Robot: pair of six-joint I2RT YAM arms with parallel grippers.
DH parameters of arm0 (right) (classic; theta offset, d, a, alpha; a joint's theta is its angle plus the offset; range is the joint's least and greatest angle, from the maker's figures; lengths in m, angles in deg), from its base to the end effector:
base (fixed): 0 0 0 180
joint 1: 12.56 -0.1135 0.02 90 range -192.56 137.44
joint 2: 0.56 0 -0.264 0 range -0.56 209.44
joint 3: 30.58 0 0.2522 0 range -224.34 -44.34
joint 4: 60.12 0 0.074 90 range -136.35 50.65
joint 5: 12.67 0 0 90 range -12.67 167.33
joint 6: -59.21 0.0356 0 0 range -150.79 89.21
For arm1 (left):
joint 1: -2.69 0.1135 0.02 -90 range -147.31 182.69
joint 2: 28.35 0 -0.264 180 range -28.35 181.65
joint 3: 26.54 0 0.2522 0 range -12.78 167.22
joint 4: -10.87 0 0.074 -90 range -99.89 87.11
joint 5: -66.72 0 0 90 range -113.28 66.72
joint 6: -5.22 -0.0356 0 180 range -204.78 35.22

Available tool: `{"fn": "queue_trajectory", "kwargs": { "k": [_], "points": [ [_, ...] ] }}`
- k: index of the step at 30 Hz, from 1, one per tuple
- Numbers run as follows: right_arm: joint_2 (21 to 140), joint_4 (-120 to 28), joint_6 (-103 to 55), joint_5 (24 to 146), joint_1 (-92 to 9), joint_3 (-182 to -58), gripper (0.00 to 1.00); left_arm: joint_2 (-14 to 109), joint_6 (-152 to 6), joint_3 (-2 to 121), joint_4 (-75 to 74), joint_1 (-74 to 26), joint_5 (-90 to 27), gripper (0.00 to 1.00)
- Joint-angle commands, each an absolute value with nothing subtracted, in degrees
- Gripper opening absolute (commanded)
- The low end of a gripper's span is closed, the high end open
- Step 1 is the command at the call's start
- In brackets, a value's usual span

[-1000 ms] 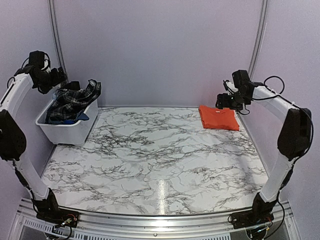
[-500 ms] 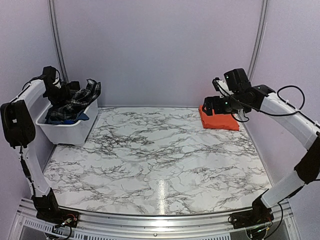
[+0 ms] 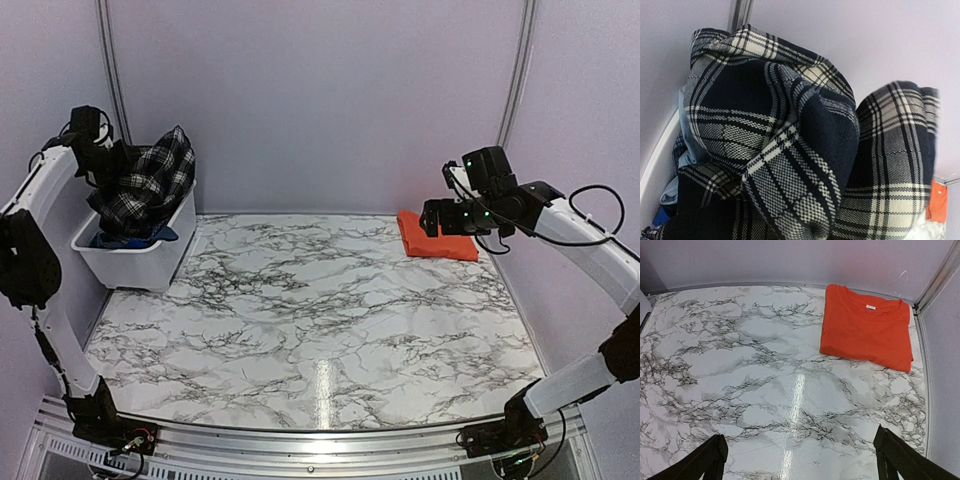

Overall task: Fold and stack the mixed laundry pile
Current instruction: Pick up the crumpled skirt and place it in the bin.

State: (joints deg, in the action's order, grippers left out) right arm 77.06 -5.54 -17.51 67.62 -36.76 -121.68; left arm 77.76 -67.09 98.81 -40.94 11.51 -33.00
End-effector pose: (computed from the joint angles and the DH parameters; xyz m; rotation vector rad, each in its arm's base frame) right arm 0.2678 0.1138 0.3584 -0.1292 2.2765 0.1496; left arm 0.4192 0.0590 0.3915 -0.3936 2.1058 -0.2721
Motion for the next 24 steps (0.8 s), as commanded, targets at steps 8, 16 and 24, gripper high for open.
{"fn": "queue_trajectory", "kwargs": {
  "k": [8,16,24],
  "points": [
    [76.22,-11.33,-17.38,76.65,-36.46,-120.46,0.98,67.03,-49.8,107.88,-18.67,7.59,-47.5,0.0],
    [77.37,-13.48,-17.78,80.76,-36.46,-119.79,0.99,69.58,-44.4,123.64,-13.57,-5.91,-52.71,0.0],
    [78.45,-14.81,-17.76,82.3,-36.22,-119.83,0.98,67.97,-41.0,117.73,-11.16,-16.23,-59.16,0.04]
  ]
}}
